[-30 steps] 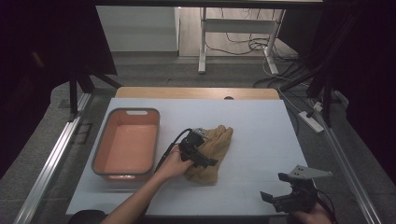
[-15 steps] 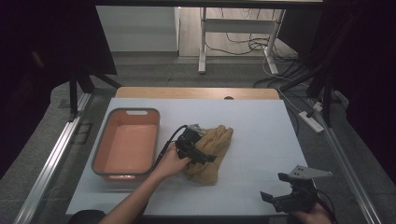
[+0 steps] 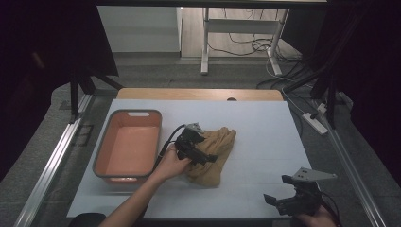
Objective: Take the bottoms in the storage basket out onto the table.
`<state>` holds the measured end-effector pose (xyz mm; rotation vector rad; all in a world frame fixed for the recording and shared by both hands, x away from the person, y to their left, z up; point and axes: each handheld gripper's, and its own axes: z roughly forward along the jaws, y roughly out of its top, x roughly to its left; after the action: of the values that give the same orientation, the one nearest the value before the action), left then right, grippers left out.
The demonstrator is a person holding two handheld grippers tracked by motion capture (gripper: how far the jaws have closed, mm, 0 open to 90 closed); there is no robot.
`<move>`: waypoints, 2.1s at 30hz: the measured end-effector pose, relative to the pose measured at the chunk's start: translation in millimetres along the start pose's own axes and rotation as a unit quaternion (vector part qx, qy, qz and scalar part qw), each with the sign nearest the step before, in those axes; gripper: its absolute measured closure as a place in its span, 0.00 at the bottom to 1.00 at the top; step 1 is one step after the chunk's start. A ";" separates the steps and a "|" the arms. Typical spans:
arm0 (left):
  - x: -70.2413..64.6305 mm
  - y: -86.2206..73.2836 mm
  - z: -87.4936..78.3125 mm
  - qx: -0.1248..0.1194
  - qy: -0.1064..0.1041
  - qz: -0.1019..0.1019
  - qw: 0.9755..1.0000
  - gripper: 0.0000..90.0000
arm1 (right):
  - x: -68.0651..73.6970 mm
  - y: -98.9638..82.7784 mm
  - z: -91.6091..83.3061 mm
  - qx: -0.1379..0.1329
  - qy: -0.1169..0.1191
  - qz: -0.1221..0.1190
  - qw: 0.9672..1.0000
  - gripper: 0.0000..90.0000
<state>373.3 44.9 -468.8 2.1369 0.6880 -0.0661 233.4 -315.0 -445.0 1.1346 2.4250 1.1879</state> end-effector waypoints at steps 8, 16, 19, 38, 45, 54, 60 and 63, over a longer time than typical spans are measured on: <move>0.3 0.3 -7.8 -0.012 -0.006 -0.005 1.000 0.00 | -0.3 -0.1 -0.3 -0.002 0.000 0.001 1.000 0.01; -1.3 -0.3 -15.4 -0.020 -0.009 -0.007 1.000 0.00 | -0.3 -0.1 -0.3 -0.002 0.000 0.002 1.000 0.01; -1.2 -1.0 -17.5 -0.021 -0.011 -0.011 1.000 0.00 | -0.4 -0.1 -0.4 -0.002 0.000 0.002 1.000 0.01; -0.4 -6.0 -32.1 -0.034 -0.013 -0.012 0.999 0.00 | -0.5 -0.3 -1.0 -0.006 -0.002 0.004 1.000 0.01; -0.1 -9.6 -40.1 -0.032 -0.007 -0.011 0.999 0.00 | -0.4 -0.3 -1.1 -0.007 -0.002 0.003 1.000 0.01; 0.9 -14.3 -51.8 -0.044 -0.004 -0.025 0.999 0.00 | -0.2 -0.2 -1.2 -0.006 -0.001 0.002 1.000 0.01; 1.1 -17.6 -57.1 -0.049 -0.004 -0.027 0.998 0.00 | 0.0 0.0 -1.1 -0.006 -0.001 0.002 1.000 0.01; 1.1 -19.5 -59.1 -0.050 -0.005 -0.029 0.998 0.00 | 0.3 -0.1 -1.2 -0.007 -0.003 0.002 1.000 0.01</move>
<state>353.2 99.3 -446.5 2.0194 0.7316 -0.0716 232.6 -315.6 -444.2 1.1369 2.4082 1.1989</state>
